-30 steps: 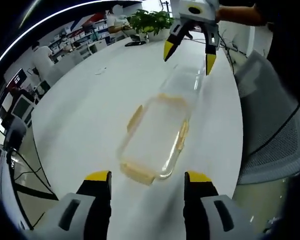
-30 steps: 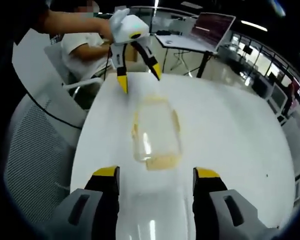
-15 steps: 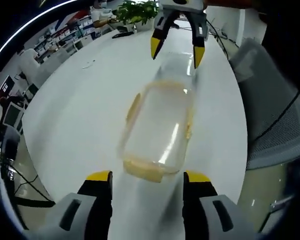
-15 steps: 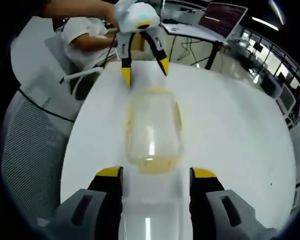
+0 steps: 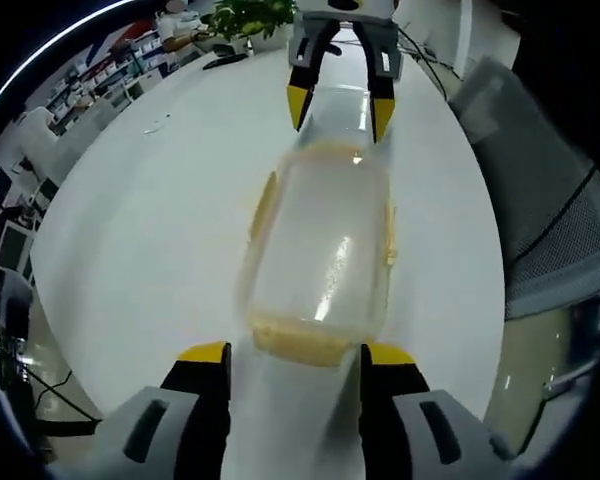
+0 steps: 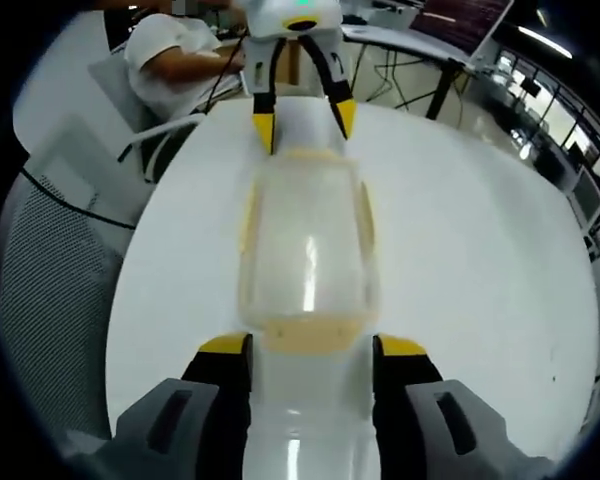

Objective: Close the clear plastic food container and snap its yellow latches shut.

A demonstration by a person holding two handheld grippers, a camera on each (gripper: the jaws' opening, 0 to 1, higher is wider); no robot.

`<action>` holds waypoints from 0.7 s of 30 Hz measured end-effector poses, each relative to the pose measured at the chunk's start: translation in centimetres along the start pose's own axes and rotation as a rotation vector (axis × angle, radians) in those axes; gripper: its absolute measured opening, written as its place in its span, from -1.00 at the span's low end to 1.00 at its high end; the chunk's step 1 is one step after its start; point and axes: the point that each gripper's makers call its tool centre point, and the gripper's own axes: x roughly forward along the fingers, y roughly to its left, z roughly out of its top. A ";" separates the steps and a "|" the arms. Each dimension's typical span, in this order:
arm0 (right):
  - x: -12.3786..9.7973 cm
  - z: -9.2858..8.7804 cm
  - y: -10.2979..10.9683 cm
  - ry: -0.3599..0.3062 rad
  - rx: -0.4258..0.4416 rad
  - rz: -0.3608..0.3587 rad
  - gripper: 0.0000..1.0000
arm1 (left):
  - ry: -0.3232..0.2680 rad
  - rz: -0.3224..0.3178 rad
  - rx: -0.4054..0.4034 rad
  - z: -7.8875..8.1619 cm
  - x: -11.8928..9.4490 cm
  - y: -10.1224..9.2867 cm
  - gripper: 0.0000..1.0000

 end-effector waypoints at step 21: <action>2.1 -0.4 0.5 0.071 0.005 0.049 -0.11 | 0.024 -0.159 0.103 -0.1 1.2 -1.3 -0.29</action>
